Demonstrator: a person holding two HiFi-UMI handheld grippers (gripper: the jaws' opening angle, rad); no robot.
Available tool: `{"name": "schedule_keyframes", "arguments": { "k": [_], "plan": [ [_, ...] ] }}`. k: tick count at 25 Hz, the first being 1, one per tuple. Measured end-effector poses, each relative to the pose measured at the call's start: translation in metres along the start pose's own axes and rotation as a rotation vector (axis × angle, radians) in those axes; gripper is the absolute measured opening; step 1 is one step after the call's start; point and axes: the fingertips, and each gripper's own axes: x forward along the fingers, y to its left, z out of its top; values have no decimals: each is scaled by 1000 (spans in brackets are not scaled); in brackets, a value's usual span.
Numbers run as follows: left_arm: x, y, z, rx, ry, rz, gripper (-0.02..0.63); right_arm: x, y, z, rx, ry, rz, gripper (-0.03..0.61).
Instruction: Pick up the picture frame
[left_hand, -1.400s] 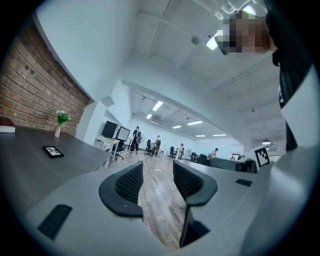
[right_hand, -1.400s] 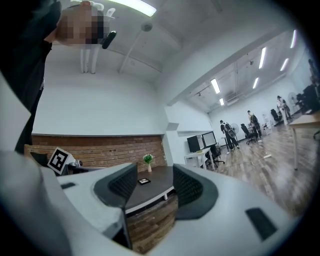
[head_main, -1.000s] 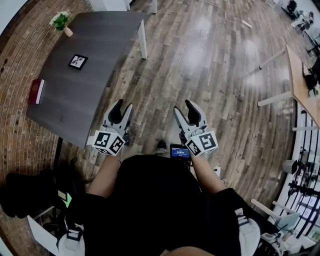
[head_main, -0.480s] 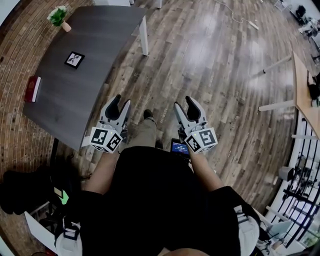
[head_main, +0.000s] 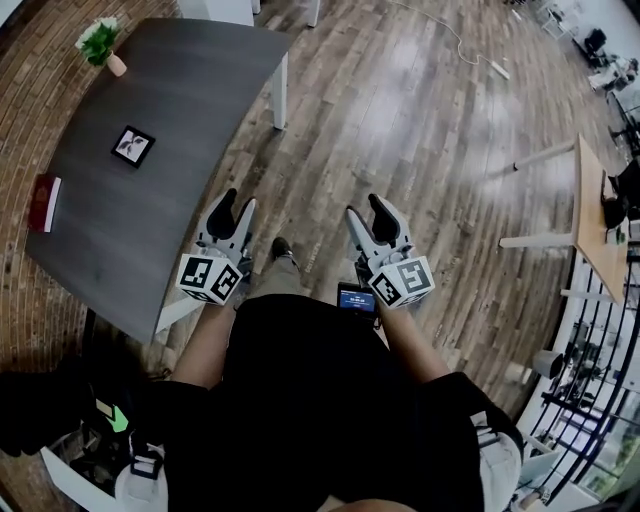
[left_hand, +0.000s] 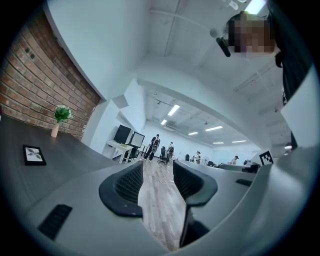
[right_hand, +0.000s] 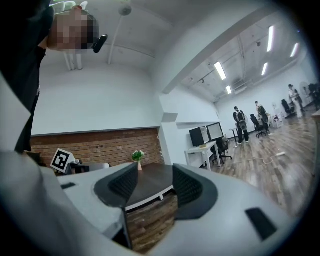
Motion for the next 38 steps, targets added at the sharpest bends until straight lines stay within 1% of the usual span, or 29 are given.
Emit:
{"name": "schedule_keyframes", "arguments": {
  "k": [4,8,14,18,20,22,24,27,31,35,38],
  "plan": [
    [42,45,20,-22,-17,18,173,73,-8,20,-28,7,37,221],
    [75,88,35,-34,-26,29,173,139,-15,30,-46,23,73,221],
    [109,138,52,-43,-46,60,172,217,-19,38,-45,31,134,221],
    [110,170,67,-93,-88,128,172,263,-10,36,-47,58,208,221],
    [106,186,73,-103,-104,167,172,285,-4,38,-48,67,251,221],
    [101,203,76,-109,-118,211,172,306,2,36,-49,73,291,221],
    [91,223,78,-117,-132,271,172,330,11,30,-43,85,350,221],
    [76,252,83,-118,-154,386,172,372,28,17,-23,119,464,221],
    [59,296,87,-102,-179,537,172,434,51,0,2,160,592,221],
    [49,337,94,-118,-189,669,172,499,82,-10,27,207,731,221],
    [38,363,98,-125,-190,780,172,539,103,-24,52,268,835,221]
  ]
}}
